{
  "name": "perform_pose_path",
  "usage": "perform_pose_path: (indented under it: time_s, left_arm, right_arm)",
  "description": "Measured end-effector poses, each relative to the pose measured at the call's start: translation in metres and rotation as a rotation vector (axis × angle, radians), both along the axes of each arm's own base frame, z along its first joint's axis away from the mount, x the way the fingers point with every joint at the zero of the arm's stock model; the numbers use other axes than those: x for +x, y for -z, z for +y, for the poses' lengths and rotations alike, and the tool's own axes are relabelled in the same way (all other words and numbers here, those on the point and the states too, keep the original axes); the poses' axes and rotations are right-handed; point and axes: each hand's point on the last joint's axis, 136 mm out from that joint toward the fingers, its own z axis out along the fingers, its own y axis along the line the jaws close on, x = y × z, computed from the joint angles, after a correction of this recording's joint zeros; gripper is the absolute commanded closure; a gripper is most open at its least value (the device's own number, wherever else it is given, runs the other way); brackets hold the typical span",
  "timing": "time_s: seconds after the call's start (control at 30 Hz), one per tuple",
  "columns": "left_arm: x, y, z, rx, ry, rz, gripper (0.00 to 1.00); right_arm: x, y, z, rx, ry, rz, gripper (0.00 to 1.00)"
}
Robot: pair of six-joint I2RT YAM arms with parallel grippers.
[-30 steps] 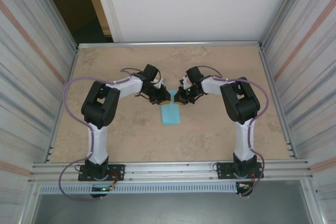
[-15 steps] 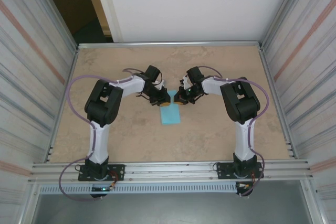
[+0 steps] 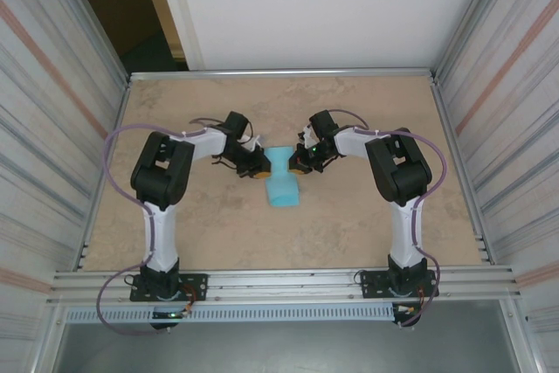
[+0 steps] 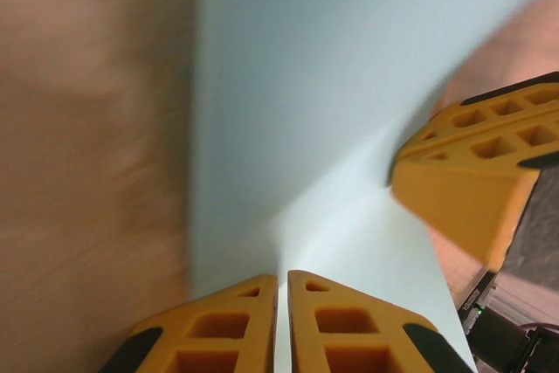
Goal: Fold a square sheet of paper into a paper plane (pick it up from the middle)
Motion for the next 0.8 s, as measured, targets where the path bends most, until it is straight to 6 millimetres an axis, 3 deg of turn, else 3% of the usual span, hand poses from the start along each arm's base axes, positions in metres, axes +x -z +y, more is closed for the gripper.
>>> perform_pose_path:
  time_s: [0.23, 0.33, 0.47, 0.63, 0.8]
  left_arm:
    - [0.004, -0.01, 0.032, 0.04, -0.065, -0.012, 0.87]
    - [0.008, -0.03, 0.023, 0.003, -0.072, -0.059, 0.87]
    - [0.007, -0.049, -0.01, -0.067, -0.042, -0.111, 0.88]
    - [-0.016, -0.033, -0.043, -0.075, 0.02, -0.059, 0.88]
    - [-0.027, -0.01, -0.028, -0.041, -0.003, 0.006, 0.88]
  right_arm:
    - [0.0, 0.0, 0.0, -0.003, 0.0, 0.0, 1.0]
    - [0.0, 0.0, 0.0, -0.004, 0.001, 0.0, 1.0]
    - [0.0, 0.0, 0.0, -0.003, 0.0, 0.0, 1.0]
    - [0.0, 0.0, 0.0, -0.003, 0.001, 0.0, 1.0]
    - [0.0, 0.0, 0.0, -0.003, 0.001, 0.0, 1.0]
